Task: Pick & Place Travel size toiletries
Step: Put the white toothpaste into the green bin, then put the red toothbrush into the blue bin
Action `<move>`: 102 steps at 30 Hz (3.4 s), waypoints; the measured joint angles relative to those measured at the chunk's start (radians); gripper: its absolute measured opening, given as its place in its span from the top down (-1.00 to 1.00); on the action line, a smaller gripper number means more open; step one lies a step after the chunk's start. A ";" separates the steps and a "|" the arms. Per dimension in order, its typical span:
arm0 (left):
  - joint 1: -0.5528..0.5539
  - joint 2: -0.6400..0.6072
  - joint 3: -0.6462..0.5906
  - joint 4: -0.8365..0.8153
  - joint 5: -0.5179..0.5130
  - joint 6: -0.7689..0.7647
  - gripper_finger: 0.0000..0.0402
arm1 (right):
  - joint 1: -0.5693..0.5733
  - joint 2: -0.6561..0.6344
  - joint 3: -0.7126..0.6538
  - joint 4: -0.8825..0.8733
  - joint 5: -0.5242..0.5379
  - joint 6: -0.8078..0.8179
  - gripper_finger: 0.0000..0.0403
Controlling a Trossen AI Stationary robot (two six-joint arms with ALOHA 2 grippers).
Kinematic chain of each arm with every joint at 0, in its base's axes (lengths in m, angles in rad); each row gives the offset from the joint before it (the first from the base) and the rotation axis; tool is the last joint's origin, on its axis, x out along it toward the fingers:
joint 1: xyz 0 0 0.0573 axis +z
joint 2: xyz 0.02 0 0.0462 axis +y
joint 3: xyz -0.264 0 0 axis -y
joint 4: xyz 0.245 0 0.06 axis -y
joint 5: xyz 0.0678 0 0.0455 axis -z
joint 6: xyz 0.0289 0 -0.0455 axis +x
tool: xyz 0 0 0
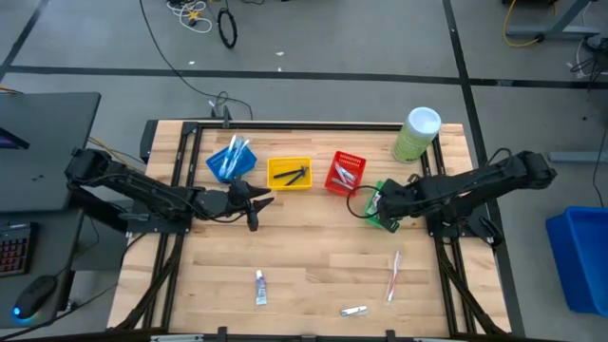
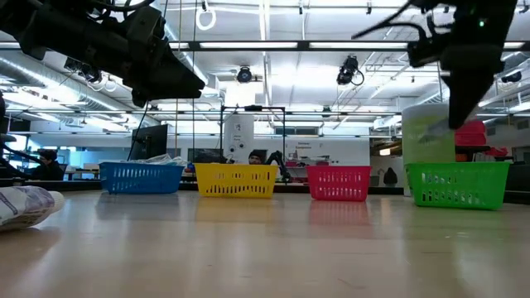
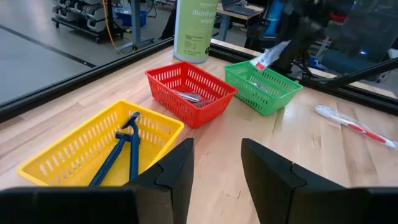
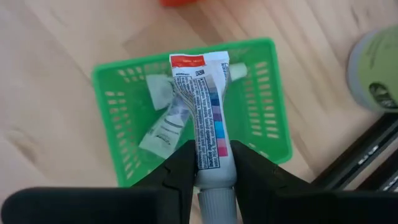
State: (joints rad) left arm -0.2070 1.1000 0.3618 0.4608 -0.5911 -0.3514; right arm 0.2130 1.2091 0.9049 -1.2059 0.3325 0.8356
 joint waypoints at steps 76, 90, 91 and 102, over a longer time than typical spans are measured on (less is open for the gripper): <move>0.000 0.000 0.000 0.001 -0.019 0.008 0.30 | 0.380 0.084 -0.462 0.879 -0.596 1.191 0.32; 0.000 0.000 0.000 0.001 -0.023 0.008 0.30 | 0.381 0.127 -0.460 0.874 -0.583 1.074 0.71; 0.000 0.000 0.000 0.001 -0.023 0.008 0.30 | 0.381 0.127 -0.460 0.875 -0.581 1.065 0.75; 0.000 0.000 0.000 0.001 -0.023 0.008 0.30 | 0.376 0.102 -0.466 1.177 -0.473 0.831 0.87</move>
State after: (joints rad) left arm -0.2070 1.0996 0.3616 0.4614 -0.6140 -0.3439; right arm 0.5892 1.3108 0.4391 -0.0292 -0.1408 1.6662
